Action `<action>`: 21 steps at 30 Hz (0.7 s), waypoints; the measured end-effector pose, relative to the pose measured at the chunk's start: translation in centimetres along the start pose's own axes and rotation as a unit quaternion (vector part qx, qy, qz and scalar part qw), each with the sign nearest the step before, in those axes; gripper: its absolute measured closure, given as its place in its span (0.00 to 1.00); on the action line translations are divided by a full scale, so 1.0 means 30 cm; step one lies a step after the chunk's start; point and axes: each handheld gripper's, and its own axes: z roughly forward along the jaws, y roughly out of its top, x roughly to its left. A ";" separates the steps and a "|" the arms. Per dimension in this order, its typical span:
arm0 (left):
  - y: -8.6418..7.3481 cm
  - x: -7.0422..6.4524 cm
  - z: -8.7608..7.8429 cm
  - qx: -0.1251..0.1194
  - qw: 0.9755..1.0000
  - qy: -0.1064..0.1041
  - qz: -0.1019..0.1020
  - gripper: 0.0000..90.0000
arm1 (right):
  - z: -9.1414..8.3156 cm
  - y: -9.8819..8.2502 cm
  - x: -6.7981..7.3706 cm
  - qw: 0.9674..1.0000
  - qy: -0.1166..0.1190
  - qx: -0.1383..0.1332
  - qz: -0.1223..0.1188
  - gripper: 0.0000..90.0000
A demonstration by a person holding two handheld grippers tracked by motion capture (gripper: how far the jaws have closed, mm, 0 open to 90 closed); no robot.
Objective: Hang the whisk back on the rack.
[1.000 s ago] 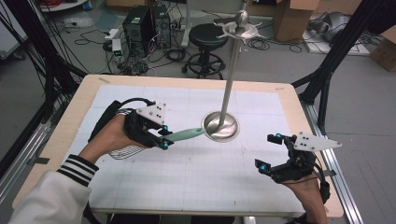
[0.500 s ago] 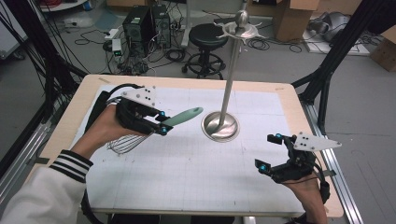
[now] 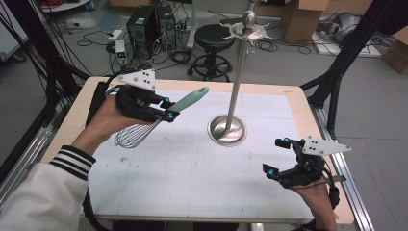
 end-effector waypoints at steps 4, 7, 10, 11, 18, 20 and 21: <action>0.018 0.014 -0.006 0.003 1.000 0.009 -0.004 0.77 | 0.002 -0.005 -0.006 1.000 0.001 0.001 0.002 0.00; 0.030 0.023 -0.011 -0.007 1.000 0.012 -0.009 0.77 | 0.001 -0.006 -0.007 1.000 -0.001 0.003 0.003 0.00; 0.049 0.036 -0.023 -0.020 1.000 0.017 -0.011 0.77 | -0.006 -0.006 -0.010 1.000 -0.004 0.001 0.001 0.00; 0.049 0.036 -0.023 -0.020 1.000 0.017 -0.011 0.77 | -0.008 -0.006 -0.009 1.000 -0.004 0.002 0.003 0.00; 0.095 0.061 -0.032 -0.038 0.999 0.020 -0.009 0.77 | -0.012 -0.010 -0.016 1.000 -0.007 0.001 0.004 0.00; 0.100 0.064 -0.032 -0.041 0.999 0.022 -0.010 0.77 | -0.014 -0.010 -0.017 1.000 -0.007 0.000 0.004 0.00; 0.111 0.071 -0.034 -0.046 0.999 0.024 -0.009 0.77 | -0.015 -0.010 -0.018 1.000 -0.007 0.000 0.005 0.00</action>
